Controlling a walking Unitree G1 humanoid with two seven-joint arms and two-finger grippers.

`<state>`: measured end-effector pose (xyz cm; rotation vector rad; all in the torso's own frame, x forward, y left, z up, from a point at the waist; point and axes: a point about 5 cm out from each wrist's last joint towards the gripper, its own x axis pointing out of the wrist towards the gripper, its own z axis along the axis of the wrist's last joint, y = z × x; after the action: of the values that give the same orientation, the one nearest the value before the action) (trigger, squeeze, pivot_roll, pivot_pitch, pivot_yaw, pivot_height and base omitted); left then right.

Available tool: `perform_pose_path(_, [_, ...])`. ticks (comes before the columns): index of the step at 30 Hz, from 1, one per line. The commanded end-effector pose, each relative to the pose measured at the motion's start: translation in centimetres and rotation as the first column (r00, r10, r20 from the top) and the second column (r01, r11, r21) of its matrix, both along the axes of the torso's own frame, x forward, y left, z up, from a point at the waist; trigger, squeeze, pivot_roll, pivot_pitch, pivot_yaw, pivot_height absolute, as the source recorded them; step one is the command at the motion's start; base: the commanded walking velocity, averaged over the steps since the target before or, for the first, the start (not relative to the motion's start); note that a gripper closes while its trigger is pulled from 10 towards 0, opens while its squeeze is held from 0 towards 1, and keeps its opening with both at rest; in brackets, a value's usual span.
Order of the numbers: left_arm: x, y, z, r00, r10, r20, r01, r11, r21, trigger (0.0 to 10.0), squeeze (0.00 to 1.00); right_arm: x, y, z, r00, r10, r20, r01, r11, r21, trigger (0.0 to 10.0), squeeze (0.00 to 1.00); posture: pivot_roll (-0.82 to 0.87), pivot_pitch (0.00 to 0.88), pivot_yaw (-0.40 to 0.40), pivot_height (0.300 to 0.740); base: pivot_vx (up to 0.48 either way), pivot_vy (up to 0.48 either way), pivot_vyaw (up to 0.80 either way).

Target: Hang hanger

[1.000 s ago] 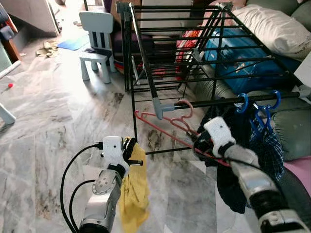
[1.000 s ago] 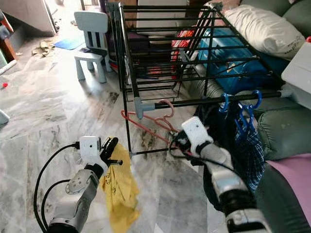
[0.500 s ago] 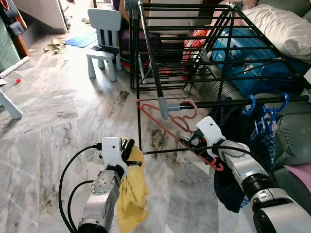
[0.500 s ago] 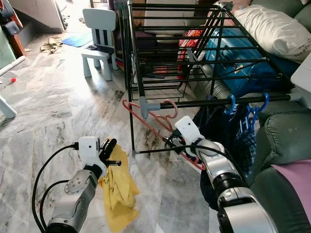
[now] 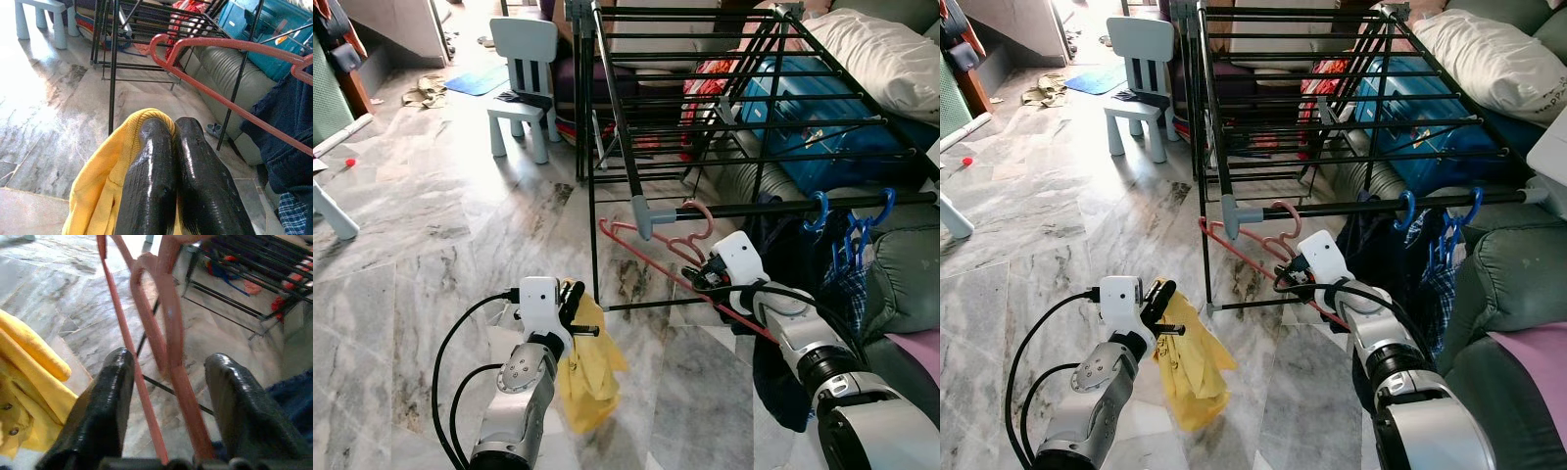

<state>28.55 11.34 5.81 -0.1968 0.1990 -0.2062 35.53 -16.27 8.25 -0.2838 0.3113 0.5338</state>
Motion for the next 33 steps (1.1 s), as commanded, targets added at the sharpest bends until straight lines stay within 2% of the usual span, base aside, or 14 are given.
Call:
perform_pose_path(1, [0.4,-0.4,0.5,1.000,-0.020,0.014,0.020,1.000,0.010,10.0,0.00,0.3,0.1,0.6,0.999,0.032,0.009,-0.032,0.999,0.014,0.0,0.00,0.01,0.036,-0.045,0.740,0.000,0.000,0.00])
perform_pose_path(17, [0.5,-0.6,0.3,1.000,-0.025,0.006,0.025,0.999,0.020,10.0,0.00,0.0,-0.5,0.3,0.997,0.059,-0.040,-0.059,0.998,0.020,0.1,0.00,0.01,0.030,-0.048,0.740,0.000,0.000,0.00])
perform_pose_path(33, [0.7,-0.7,0.3,1.000,-0.028,0.004,0.028,0.999,0.023,10.0,0.00,-0.6,-1.0,-0.9,0.998,-0.005,-0.059,0.003,1.000,-0.027,0.0,0.00,0.00,0.020,-0.045,0.740,0.000,0.000,0.00])
